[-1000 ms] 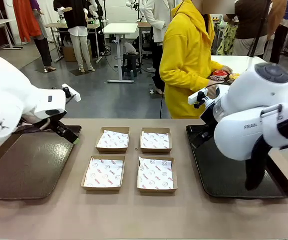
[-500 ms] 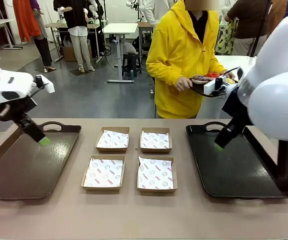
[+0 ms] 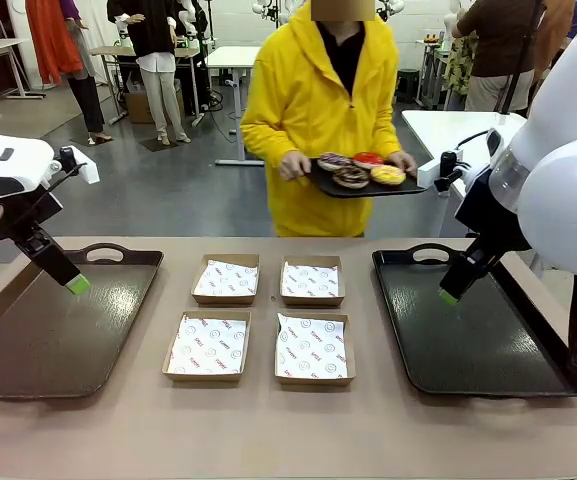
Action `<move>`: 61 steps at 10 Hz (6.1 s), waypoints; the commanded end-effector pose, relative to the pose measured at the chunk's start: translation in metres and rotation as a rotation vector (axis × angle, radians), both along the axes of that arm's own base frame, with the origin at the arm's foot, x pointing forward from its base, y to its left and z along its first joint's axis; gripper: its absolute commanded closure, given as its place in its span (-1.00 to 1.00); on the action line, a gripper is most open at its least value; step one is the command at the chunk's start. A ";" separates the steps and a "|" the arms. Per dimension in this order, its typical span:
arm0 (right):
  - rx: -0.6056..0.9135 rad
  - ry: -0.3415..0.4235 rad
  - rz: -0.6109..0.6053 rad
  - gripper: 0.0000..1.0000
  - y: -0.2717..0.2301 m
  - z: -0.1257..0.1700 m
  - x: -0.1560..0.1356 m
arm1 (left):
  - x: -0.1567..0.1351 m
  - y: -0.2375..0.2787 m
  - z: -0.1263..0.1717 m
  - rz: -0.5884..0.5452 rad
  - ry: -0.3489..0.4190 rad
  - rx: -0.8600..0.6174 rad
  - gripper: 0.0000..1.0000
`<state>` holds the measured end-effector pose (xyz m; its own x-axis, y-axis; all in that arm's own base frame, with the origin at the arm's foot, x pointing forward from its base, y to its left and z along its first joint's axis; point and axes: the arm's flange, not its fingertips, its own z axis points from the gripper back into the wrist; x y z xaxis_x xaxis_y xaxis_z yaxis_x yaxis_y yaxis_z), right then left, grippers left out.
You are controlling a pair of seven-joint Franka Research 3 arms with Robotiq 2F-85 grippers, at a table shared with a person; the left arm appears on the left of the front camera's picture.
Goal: Individually package the donuts and arrange them on the tray.
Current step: Pick up one Paper togo box.
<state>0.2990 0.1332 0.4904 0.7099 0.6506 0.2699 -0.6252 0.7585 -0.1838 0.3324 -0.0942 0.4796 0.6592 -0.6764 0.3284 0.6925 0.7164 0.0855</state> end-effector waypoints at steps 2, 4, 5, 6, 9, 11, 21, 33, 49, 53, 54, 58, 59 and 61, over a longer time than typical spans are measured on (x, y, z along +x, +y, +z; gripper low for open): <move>0.000 0.000 0.000 -1.00 0.000 0.000 0.000 | 0.000 0.000 0.000 0.000 0.000 0.000 -1.00; 0.563 0.145 -0.012 -1.00 -0.034 -0.007 0.006 | 0.012 0.037 0.003 0.076 0.216 -0.510 -1.00; 0.788 0.198 -0.104 -1.00 -0.055 -0.018 0.012 | 0.013 0.056 -0.001 0.089 0.315 -0.767 -1.00; 0.927 0.228 -0.158 -1.00 -0.069 -0.029 0.013 | 0.015 0.070 -0.008 0.125 0.369 -0.952 -1.00; 1.200 0.311 -0.356 -1.00 -0.122 -0.074 0.003 | 0.011 0.106 -0.042 0.256 0.483 -1.203 -1.00; 1.242 0.377 -0.420 -1.00 -0.154 -0.096 -0.011 | 0.005 0.130 -0.063 0.288 0.578 -1.241 -1.00; 1.260 0.439 -0.490 -1.00 -0.233 -0.094 0.017 | -0.005 0.172 -0.076 0.407 0.600 -1.215 -1.00; 1.239 0.441 -0.497 -1.00 -0.233 -0.094 0.015 | -0.005 0.172 -0.076 0.407 0.600 -1.215 -1.00; 0.408 0.309 -0.660 -1.00 0.071 -0.053 0.210 | -0.005 0.172 -0.076 0.407 0.600 -1.215 -1.00; 0.390 0.352 -0.665 -1.00 0.066 -0.050 0.207 | -0.005 0.172 -0.076 0.407 0.600 -1.215 -1.00; 0.390 0.352 -0.665 -1.00 0.066 -0.050 0.207 | -0.005 0.172 -0.076 0.407 0.600 -1.215 -1.00; 0.313 0.288 -0.596 -1.00 0.096 -0.056 0.225 | -0.005 0.172 -0.076 0.407 0.600 -1.215 -1.00; 0.289 0.289 -0.609 -1.00 0.105 -0.063 0.237 | -0.005 0.172 -0.076 0.407 0.600 -1.215 -1.00; 0.252 0.276 -0.636 -1.00 0.118 -0.082 0.262 | -0.005 0.172 -0.076 0.407 0.600 -1.215 -1.00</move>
<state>0.5389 0.2388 0.4145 0.9913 0.0748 0.1079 -0.0932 0.9797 0.1774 0.3271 0.0771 0.4022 0.9846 0.0811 0.1552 0.1239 0.3032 -0.9448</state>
